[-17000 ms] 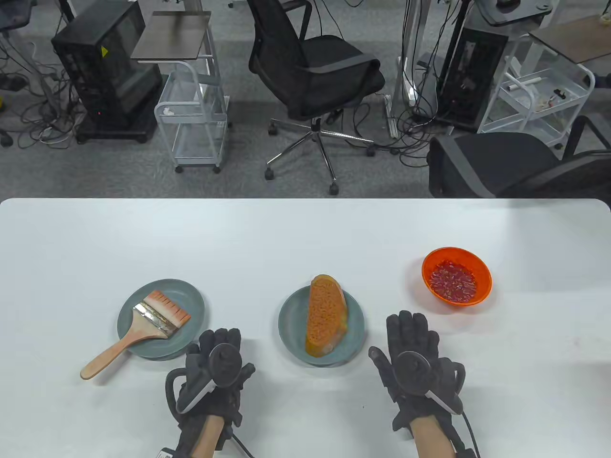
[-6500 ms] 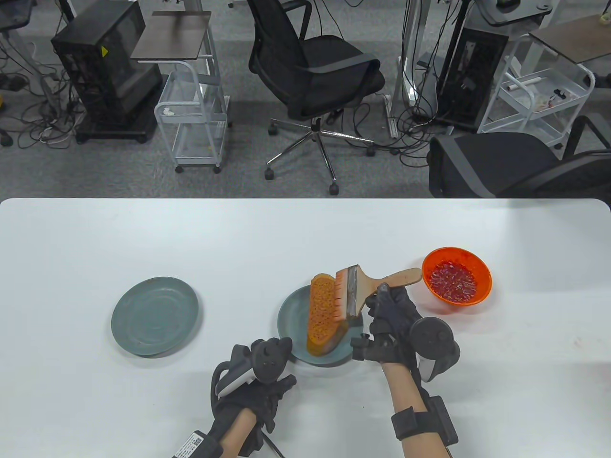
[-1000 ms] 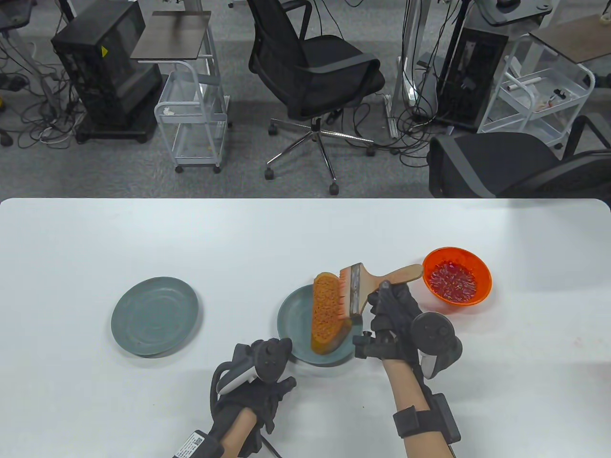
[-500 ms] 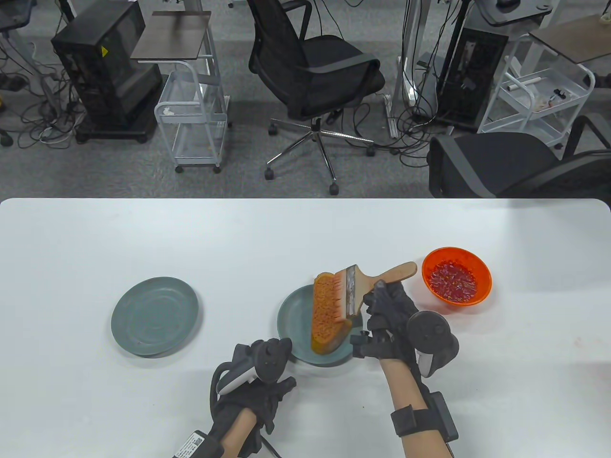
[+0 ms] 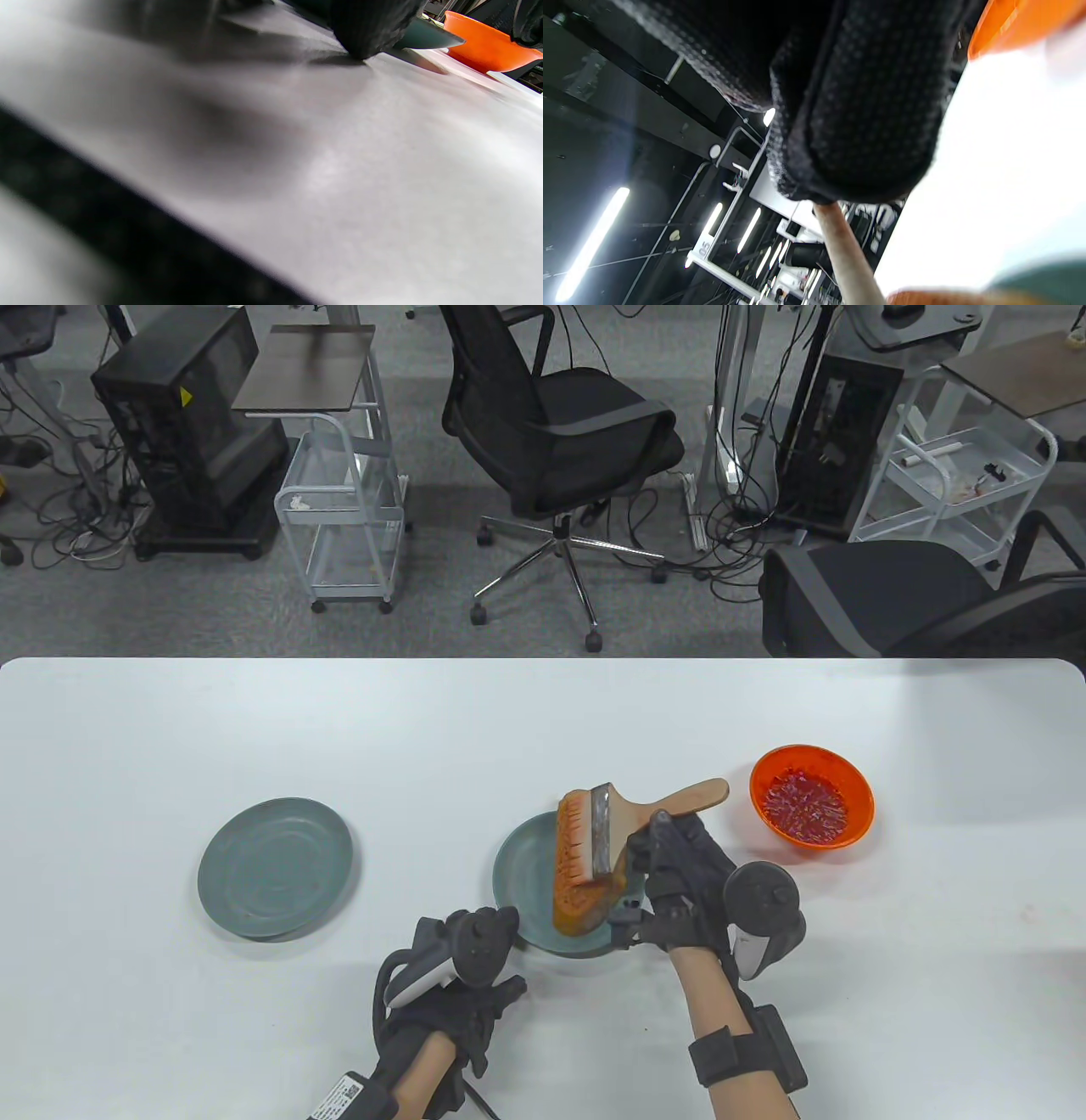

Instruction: Dip brush into ketchup and spread onto bread slice

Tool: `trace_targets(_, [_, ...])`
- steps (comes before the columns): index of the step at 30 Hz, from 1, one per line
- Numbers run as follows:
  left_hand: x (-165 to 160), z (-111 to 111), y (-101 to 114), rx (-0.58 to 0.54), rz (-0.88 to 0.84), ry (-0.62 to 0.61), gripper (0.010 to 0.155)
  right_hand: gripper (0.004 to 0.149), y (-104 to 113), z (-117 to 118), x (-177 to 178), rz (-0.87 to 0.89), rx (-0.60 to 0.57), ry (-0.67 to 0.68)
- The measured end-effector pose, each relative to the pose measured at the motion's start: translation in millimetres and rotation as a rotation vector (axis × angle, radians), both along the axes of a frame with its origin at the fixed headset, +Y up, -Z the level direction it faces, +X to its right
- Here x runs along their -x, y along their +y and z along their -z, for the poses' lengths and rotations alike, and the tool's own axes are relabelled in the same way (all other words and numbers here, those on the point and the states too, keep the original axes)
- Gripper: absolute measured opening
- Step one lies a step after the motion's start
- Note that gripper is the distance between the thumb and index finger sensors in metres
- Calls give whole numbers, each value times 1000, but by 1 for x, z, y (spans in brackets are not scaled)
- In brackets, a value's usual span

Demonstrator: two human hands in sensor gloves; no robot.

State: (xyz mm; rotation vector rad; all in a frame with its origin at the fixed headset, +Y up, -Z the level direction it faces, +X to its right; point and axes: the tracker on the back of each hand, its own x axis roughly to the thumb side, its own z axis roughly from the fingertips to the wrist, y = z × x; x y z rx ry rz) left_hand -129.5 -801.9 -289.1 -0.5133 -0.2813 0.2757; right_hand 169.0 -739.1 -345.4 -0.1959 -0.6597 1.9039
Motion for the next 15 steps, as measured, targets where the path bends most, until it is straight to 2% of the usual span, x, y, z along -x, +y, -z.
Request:
trace_targets(3, [0,0,0,1,5,-1,76,47,11,-3,-12,-93,-48,-56])
trace_targets(6, [-1,0,0,2,12,-2,76,47,5,-3,-7,40,-33,-12])
trace_targets(8, [-1,0,0,1,10,-2,76,47,-4,-1,5,162,22,45])
trace_targets(12, [0,0,0,1,6,-1,76,47,-9,3,21,103,72,89])
trace_targets(15, [0,0,0,4,8,0,75,47,-8,2,13,80,55,57])
